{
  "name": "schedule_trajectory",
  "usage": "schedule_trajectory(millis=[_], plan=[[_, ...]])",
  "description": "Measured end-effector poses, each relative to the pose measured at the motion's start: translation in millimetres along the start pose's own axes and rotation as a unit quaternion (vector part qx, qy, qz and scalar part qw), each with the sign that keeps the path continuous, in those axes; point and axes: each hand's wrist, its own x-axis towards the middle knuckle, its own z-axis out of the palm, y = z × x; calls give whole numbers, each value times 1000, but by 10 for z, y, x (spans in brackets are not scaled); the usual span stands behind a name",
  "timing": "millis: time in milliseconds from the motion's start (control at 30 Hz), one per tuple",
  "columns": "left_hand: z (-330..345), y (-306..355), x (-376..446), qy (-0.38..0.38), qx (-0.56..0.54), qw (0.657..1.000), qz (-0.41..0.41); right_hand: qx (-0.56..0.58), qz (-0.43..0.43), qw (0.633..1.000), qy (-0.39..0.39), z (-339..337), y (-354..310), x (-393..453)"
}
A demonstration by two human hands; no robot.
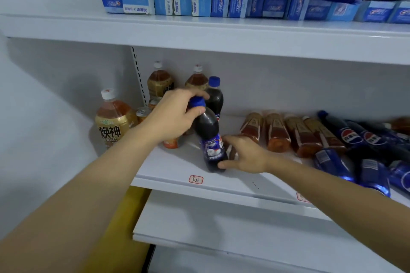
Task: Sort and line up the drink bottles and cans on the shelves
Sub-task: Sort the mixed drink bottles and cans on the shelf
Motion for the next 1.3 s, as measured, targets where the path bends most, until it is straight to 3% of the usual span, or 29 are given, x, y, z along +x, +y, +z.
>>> schedule_trajectory(millis=[200, 367, 533, 633, 700, 800, 933, 1033, 1200, 1300], plan=[[-23, -8, 181, -50, 49, 998, 7, 29, 36, 998, 31, 288, -197, 233], [93, -37, 188, -54, 33, 998, 7, -59, 72, 996, -8, -37, -23, 120], [187, 22, 125, -25, 34, 999, -13, -115, 239, 959, 103, -745, 496, 226], [345, 44, 20, 32, 28, 997, -69, -72, 308, 947, 51, -941, 770, 517], [524, 17, -116, 64, -35, 987, -145, -56, 339, 939, 23, -919, 840, 697], [979, -69, -404, 65, -83, 963, -248, -41, 352, 935, 9, -736, 868, 888], [1399, -107, -529, 106, -88, 936, -324, 64, 381, 922, 2, -644, 860, 933], [1477, -111, -508, 138, -76, 928, -338, 113, 351, 929, 14, -635, 775, 936], [1711, -179, -645, 126, -37, 911, -392, 190, 189, 948, 174, -691, 656, 987], [1882, -185, -677, 154, -3, 902, -402, 194, 125, 959, 162, -648, 591, 874]])
